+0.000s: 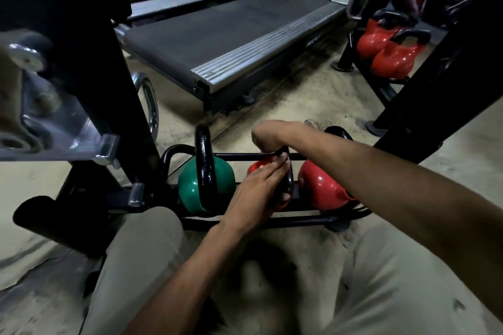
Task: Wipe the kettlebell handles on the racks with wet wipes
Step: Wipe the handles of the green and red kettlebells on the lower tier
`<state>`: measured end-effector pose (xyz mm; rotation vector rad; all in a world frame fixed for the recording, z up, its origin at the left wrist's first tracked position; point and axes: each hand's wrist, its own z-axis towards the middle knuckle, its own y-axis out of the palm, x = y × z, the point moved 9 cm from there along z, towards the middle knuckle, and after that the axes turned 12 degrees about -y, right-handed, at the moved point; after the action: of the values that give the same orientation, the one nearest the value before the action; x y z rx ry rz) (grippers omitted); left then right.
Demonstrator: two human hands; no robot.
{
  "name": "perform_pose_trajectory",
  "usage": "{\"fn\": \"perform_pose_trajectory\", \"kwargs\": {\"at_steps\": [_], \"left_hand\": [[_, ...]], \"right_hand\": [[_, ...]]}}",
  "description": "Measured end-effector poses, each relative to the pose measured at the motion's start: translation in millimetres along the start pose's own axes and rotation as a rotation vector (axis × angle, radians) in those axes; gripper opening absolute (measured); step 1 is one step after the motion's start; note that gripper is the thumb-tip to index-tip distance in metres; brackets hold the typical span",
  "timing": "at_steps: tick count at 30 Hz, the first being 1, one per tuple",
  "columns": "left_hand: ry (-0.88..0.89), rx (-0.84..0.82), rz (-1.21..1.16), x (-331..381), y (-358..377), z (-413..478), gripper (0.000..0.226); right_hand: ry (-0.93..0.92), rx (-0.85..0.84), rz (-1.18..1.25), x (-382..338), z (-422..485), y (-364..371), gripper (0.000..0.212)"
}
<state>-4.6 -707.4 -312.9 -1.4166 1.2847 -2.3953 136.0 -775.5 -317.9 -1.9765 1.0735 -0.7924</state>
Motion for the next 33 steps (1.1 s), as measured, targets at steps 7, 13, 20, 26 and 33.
{"fn": "perform_pose_trajectory", "kwargs": {"at_steps": [7, 13, 20, 26, 33], "left_hand": [[0.000, -0.010, 0.071, -5, 1, 2, 0.075], [-0.026, -0.001, 0.066, -6, -1, -1, 0.074], [-0.061, 0.000, 0.072, -8, -2, -1, 0.078], [-0.069, 0.004, 0.042, -7, 0, -1, 0.078], [-0.071, -0.012, 0.053, -9, 2, 0, 0.075]], "right_hand": [[0.081, -0.058, -0.053, 5, 7, -9, 0.017], [0.383, 0.380, 0.619, 68, -47, -5, 0.022], [0.648, 0.816, 1.752, 55, -87, 82, 0.016], [0.621, 1.071, 1.722, 25, -114, 97, 0.016], [0.400, 0.701, 0.587, 45, -72, 4, 0.012]]}}
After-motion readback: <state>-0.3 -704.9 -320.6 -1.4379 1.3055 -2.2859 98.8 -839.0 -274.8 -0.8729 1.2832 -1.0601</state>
